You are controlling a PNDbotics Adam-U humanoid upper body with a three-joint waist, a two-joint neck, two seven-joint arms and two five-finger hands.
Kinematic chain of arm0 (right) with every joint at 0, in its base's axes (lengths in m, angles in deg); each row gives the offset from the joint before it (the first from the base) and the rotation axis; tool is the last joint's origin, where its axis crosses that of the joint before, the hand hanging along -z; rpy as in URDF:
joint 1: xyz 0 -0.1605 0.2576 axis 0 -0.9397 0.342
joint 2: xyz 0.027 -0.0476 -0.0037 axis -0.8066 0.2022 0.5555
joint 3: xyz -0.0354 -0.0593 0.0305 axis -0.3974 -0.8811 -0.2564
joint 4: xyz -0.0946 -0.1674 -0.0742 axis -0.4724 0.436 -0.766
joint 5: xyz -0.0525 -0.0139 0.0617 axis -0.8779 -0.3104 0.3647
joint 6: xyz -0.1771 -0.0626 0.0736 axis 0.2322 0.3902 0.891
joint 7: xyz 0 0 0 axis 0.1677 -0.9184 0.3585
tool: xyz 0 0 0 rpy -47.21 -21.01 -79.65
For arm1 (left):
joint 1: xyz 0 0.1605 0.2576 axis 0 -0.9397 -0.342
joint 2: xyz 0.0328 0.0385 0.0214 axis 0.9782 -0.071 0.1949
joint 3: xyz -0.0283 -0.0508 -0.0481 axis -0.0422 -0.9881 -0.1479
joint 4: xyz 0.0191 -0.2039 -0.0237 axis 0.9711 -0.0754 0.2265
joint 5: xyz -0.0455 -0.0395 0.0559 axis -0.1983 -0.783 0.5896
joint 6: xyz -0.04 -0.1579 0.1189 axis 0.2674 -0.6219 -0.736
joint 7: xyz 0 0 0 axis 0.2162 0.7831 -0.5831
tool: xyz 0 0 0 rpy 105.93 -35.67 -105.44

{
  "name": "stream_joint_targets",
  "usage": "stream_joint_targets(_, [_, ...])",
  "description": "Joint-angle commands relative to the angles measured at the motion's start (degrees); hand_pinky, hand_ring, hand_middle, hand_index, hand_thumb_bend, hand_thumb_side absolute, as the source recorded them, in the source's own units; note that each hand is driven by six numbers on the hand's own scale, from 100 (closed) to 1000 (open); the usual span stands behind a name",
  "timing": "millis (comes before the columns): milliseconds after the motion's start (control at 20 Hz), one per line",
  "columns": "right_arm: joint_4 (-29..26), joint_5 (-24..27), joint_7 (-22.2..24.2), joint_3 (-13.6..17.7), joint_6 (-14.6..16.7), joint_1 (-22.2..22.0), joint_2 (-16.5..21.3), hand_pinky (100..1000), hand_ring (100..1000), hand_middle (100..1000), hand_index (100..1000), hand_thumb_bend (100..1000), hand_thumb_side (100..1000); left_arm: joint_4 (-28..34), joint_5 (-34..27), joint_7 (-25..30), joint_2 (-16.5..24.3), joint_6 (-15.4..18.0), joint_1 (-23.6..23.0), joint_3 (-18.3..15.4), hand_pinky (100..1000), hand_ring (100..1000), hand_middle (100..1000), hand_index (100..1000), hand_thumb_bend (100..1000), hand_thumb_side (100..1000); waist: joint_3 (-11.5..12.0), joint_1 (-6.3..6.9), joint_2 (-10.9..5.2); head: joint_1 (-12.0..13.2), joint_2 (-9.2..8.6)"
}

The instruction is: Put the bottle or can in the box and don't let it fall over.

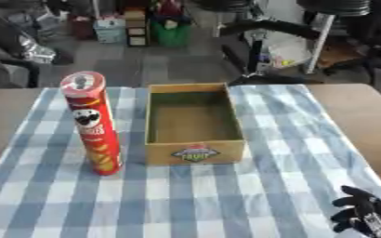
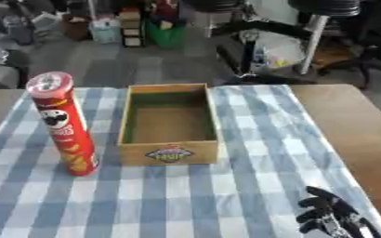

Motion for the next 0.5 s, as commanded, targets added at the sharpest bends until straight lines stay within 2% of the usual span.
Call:
stream_joint_targets(50, [-1.07,0.47,0.38,-0.33,0.06,0.45,1.18,522,588,648,854,100,665,-4.28,4.2,6.43,-1.83,8.5,2.41,1.29,773,872,896,946,580,649,-0.21,0.06,-0.92,0.13,-0.02])
stream_joint_targets(300, [-1.04,0.58,0.48,-0.37,0.06,0.58,1.09,522,588,648,854,100,665,-7.64,7.59,6.45,-4.01,10.64,3.39,1.8,771,872,893,943,668,640,-0.43,0.0,-0.78,0.24,-0.14])
stream_joint_targets(500, [-1.04,0.54,0.52,-0.41,0.05,0.56,1.07,522,588,648,854,100,665,-8.67,8.4,6.45,-4.47,11.69,3.42,2.39,759,862,883,939,677,643,-0.38,-0.01,-0.74,0.4,-0.17])
